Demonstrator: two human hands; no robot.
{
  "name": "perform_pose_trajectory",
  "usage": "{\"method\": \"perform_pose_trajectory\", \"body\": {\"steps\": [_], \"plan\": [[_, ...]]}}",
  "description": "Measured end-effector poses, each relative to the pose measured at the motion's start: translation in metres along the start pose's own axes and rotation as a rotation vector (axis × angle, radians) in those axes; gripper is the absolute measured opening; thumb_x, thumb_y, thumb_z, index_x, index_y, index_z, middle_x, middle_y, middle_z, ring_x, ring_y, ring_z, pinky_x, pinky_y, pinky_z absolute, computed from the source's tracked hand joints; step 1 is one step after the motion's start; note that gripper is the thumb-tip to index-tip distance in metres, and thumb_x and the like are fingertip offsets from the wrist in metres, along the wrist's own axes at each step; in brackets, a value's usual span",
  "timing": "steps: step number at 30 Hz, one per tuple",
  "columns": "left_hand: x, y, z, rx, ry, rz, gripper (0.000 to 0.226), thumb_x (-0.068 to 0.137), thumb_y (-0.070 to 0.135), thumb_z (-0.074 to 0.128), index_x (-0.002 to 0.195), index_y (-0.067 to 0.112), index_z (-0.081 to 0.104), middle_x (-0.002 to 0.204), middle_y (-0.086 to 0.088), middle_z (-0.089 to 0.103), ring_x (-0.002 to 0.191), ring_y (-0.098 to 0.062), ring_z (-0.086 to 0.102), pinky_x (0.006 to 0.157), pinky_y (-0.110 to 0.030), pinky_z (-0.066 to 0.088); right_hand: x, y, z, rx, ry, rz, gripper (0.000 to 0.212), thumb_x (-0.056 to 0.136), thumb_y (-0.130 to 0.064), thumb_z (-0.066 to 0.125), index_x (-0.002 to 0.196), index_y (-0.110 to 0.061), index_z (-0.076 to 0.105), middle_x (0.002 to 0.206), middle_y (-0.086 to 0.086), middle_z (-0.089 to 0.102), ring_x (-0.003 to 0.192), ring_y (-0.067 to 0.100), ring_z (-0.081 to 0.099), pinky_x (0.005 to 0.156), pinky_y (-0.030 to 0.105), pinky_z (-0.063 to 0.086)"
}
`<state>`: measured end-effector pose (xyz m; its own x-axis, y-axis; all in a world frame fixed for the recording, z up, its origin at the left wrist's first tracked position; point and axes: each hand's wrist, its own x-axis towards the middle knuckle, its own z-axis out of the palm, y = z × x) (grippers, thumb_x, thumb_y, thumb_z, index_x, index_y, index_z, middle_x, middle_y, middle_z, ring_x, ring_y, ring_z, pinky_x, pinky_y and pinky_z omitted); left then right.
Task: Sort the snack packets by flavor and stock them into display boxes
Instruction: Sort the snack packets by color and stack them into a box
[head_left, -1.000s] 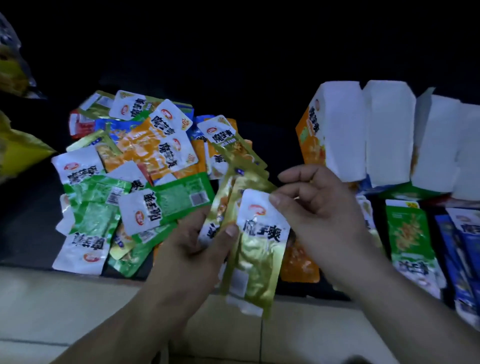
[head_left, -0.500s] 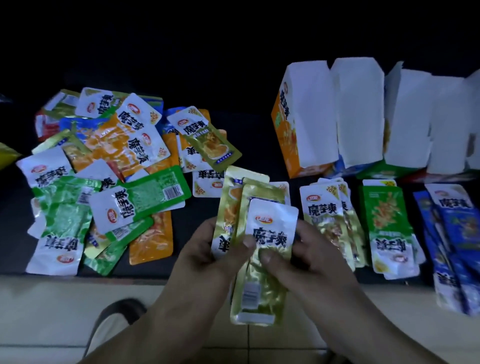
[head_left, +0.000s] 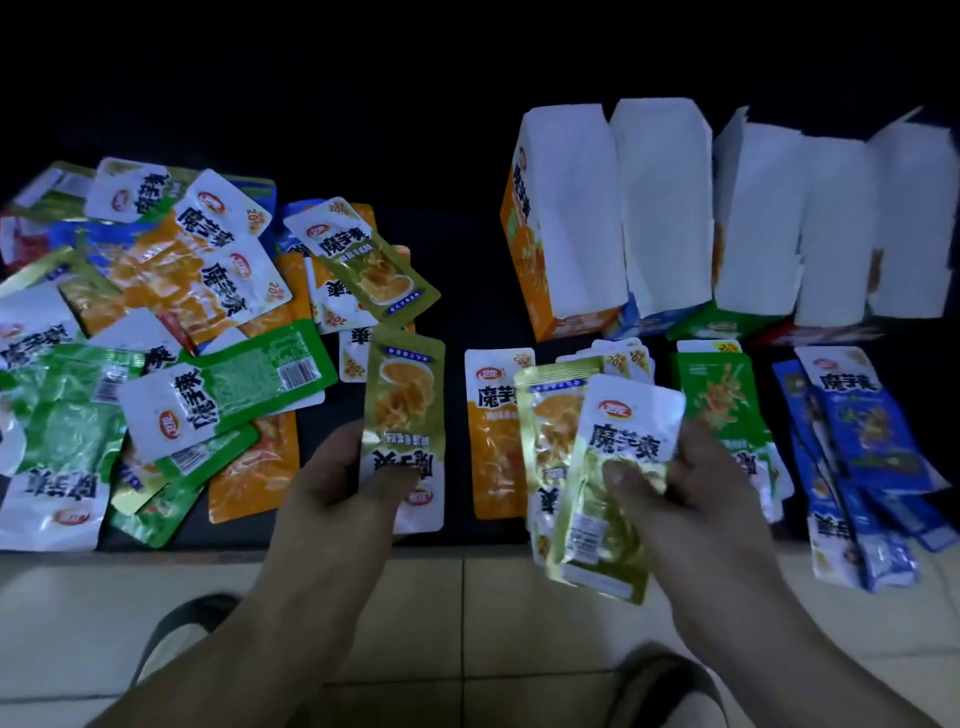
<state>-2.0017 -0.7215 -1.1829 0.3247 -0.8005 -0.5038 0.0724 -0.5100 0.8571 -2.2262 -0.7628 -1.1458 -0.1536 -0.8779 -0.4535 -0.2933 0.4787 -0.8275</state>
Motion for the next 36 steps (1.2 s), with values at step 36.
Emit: {"method": "perform_pose_trajectory", "body": {"steps": [36], "plan": [[-0.008,0.013,0.102,0.487,-0.297,0.222,0.029,0.089,0.025,0.080,0.114,0.035,0.072,0.105,0.020,0.069,0.098,0.021,0.058,0.069,-0.006,0.050,0.007,0.030,-0.096,0.089,0.246,-0.001,0.067,0.096,-0.005,0.068,0.141,-0.051,0.048,0.097,-0.006,0.079,0.089,0.013,0.075,0.087,0.046,0.060]]}}
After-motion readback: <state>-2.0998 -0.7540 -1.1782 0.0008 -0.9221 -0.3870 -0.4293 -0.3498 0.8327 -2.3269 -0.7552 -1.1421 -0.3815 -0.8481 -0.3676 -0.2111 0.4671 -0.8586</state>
